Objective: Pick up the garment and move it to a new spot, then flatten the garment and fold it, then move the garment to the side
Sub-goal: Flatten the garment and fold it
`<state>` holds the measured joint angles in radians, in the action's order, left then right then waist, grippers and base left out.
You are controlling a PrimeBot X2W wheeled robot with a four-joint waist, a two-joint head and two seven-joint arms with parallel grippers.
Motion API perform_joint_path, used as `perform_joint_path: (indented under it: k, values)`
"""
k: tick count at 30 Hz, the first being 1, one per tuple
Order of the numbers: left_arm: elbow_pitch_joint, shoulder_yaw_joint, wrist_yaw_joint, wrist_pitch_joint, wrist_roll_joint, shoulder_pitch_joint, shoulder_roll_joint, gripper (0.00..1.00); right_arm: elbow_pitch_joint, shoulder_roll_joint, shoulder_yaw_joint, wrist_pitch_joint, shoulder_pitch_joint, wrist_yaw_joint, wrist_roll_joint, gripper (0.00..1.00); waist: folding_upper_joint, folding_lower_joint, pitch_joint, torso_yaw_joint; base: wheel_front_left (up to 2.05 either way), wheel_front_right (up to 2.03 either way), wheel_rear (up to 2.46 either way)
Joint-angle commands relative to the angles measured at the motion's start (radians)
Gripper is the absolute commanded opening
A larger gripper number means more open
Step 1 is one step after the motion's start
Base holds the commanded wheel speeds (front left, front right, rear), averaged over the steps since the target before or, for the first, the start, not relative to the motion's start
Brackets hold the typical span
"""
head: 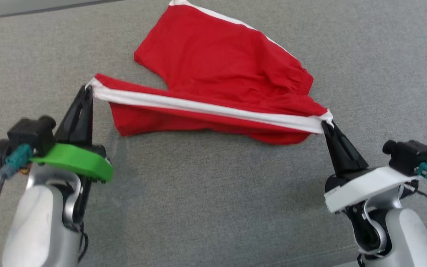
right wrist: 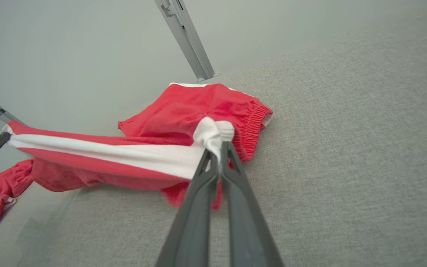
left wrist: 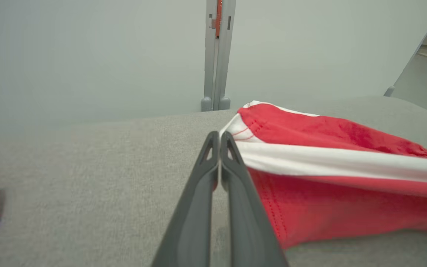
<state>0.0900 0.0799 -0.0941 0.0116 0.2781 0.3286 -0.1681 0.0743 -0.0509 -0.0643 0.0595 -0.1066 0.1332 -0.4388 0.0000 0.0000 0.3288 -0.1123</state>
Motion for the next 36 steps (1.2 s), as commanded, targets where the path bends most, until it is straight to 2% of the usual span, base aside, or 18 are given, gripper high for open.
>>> perform_joint_path:
  k: [1,6,12,17,20,21,22,23,24,25,30,32,36]
  values:
    - [0.023,-0.006,-0.001,-0.016,-0.003,0.071,-0.027,0.0,-0.015,-0.007,0.019,0.002,-0.046,-0.004,-0.015,0.0,0.0,0.0,0.085,-0.033,0.0,0.0,0.0]
    - [0.155,0.046,-0.022,-0.069,-0.01,0.317,-0.081,0.0,-0.086,-0.005,0.03,0.021,-0.219,-0.004,-0.04,0.0,0.0,0.0,0.195,-0.075,0.0,0.0,0.0]
    - [0.335,0.129,-0.032,-0.094,0.003,0.566,-0.153,0.0,-0.181,-0.005,0.037,0.018,-0.381,-0.004,-0.079,0.0,0.0,0.0,0.273,-0.131,0.0,0.0,0.0]
    - [0.481,0.233,-0.033,-0.087,0.043,0.723,-0.176,0.0,-0.25,-0.003,0.018,-0.024,-0.466,-0.004,-0.121,0.0,0.0,0.0,0.307,-0.171,0.0,0.0,0.0]
    - [0.573,0.287,-0.033,-0.083,0.073,0.795,-0.188,0.0,-0.287,-0.002,-0.028,-0.062,-0.501,-0.004,-0.152,0.0,0.0,0.0,0.319,-0.196,0.0,0.0,0.0]
    - [0.596,0.305,-0.033,-0.082,0.082,0.812,-0.186,0.0,-0.294,-0.002,-0.041,-0.078,-0.508,-0.004,-0.155,0.33,0.0,0.0,0.321,-0.2,0.0,0.0,0.0]
    - [0.621,0.324,-0.034,-0.077,0.099,0.832,-0.184,0.0,-0.302,-0.002,-0.059,-0.099,-0.515,-0.004,-0.159,1.0,0.0,0.0,0.323,-0.206,0.0,0.0,0.0]
    - [0.642,0.335,-0.034,-0.073,0.114,0.845,-0.184,0.15,-0.306,-0.001,-0.073,-0.117,-0.518,-0.004,-0.157,1.0,0.0,0.0,0.324,-0.208,0.0,0.0,0.0]
    - [0.671,0.343,-0.034,-0.075,0.134,0.855,-0.184,0.95,-0.308,-0.001,-0.093,-0.145,-0.518,-0.003,-0.148,1.0,0.0,0.0,0.324,-0.211,0.0,0.0,0.0]
    - [0.691,0.356,-0.036,-0.067,0.149,0.863,-0.181,1.0,-0.305,-0.005,-0.112,-0.18,-0.517,-0.003,-0.139,1.0,0.0,0.0,0.324,-0.212,0.0,0.0,0.0]
    - [0.748,0.348,-0.033,0.049,0.187,0.874,-0.186,1.0,-0.29,-0.061,-0.162,-0.298,-0.478,-0.002,-0.061,1.0,0.0,0.0,0.314,-0.197,0.0,0.0,0.0]
    - [0.758,0.339,-0.015,0.121,0.182,0.856,-0.183,1.0,-0.267,-0.078,-0.153,-0.314,-0.458,-0.002,-0.023,1.0,0.0,0.0,0.306,-0.183,0.0,0.0,0.0]
    - [0.728,0.313,0.064,0.231,0.168,0.79,-0.17,1.0,-0.169,-0.086,-0.083,-0.322,-0.403,-0.002,0.074,1.0,0.0,0.0,0.279,-0.147,0.0,0.0,0.0]
